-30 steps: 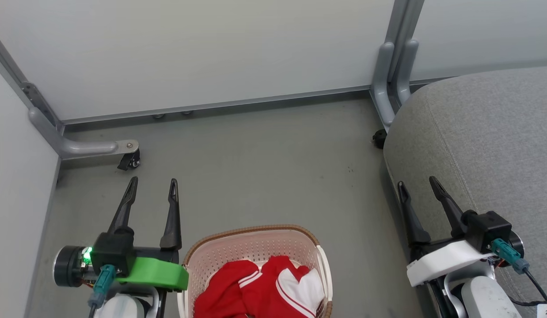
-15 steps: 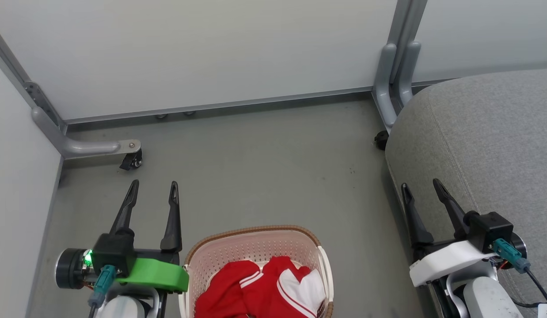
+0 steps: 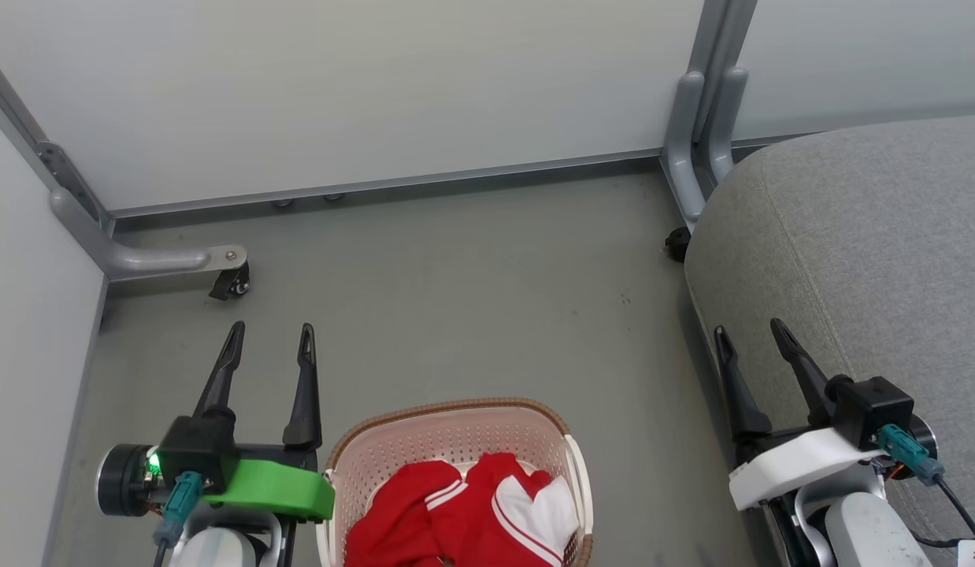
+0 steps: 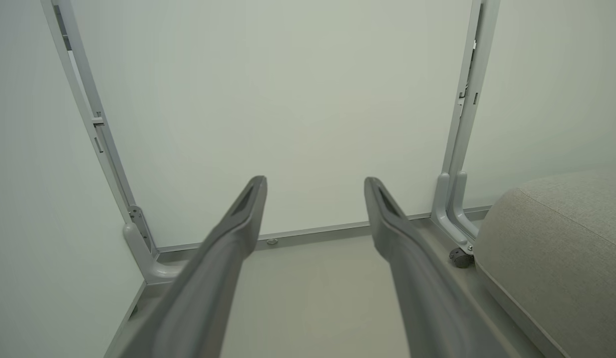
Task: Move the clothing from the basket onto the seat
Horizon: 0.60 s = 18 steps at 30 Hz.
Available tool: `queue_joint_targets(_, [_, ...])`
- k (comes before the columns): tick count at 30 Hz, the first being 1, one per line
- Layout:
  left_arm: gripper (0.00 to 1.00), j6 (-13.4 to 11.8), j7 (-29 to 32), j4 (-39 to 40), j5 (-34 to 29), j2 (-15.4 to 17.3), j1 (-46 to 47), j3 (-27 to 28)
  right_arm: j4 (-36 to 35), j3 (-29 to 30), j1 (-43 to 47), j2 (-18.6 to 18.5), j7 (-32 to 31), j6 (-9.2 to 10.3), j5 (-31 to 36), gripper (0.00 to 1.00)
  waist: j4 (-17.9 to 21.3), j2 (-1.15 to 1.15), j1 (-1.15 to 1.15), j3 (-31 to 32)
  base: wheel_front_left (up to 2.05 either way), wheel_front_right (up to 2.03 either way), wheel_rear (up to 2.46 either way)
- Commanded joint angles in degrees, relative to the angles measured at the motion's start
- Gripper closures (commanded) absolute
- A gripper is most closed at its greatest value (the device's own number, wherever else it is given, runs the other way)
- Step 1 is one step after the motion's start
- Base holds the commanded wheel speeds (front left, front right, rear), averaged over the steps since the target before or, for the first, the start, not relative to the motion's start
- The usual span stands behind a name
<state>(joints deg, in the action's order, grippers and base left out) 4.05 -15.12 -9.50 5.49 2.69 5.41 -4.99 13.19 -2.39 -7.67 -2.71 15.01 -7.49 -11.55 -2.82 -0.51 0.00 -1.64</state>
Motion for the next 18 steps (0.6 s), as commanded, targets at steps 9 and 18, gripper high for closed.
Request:
queue_joint_targets(9, [0.00, 0.9, -0.1, -0.7, -0.3, 0.4, 2.2, -0.7, -0.3, -0.3, -1.3, -0.3, 0.3, 0.00, 0.1, 0.00, 0.9, 0.51, 0.00, -1.3, 0.00, 0.00, 0.00])
queue_joint_targets(18, [0.00, 1.8, -0.1, -1.4, -0.3, 0.4, 4.0, -1.4, -1.5, -0.1, -2.8, -0.3, 0.3, 0.00, 0.4, 0.00, 4.3, 0.51, 0.00, -5.2, 0.00, 0.00, 0.00])
